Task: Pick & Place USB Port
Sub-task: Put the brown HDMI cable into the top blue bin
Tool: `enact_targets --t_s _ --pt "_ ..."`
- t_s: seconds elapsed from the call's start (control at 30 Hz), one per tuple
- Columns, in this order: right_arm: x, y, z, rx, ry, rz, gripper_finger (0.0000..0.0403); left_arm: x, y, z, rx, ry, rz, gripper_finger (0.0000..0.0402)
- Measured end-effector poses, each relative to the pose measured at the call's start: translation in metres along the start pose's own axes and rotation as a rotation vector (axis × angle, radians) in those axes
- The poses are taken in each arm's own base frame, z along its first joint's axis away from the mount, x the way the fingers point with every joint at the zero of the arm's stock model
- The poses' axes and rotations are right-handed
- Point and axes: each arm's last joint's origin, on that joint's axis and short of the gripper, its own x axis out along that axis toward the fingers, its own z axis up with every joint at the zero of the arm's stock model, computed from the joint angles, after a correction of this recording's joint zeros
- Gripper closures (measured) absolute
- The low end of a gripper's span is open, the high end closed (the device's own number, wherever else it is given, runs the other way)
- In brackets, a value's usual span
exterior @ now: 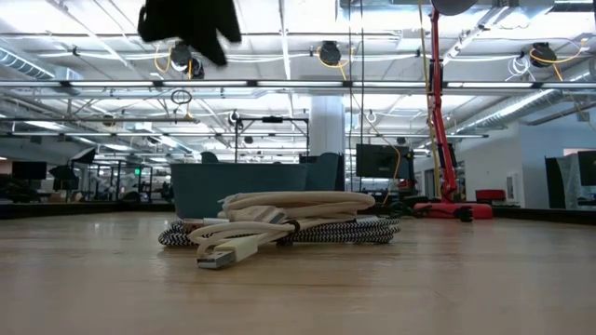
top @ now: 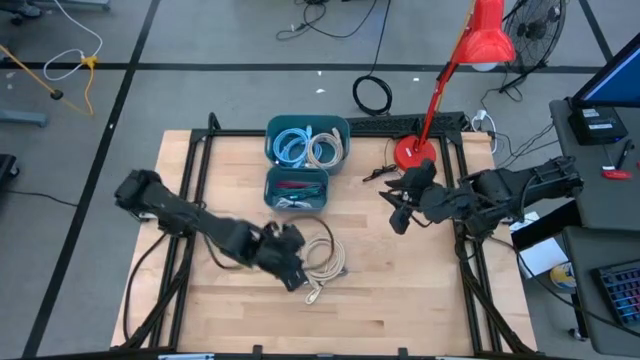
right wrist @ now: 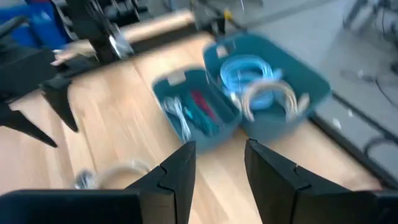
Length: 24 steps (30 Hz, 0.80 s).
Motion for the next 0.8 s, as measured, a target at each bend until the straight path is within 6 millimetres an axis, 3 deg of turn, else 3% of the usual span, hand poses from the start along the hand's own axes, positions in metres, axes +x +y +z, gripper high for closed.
enact_targets --t_s 0.23,0.63,0.8 --pt "0.007 0.004 -0.016 0.074 0.122 0.013 0.0273 0.05 0.004 -0.008 0.039 0.092 0.144 0.0206" --pt "0.03 0.015 -0.068 0.129 0.27 0.057 0.0273 0.096 0.037 0.024 -0.037 0.147 0.177 0.0196" --pt "0.035 0.022 -0.077 0.152 0.254 0.1 0.0273 0.112 0.055 0.035 -0.096 0.217 0.162 0.0195"
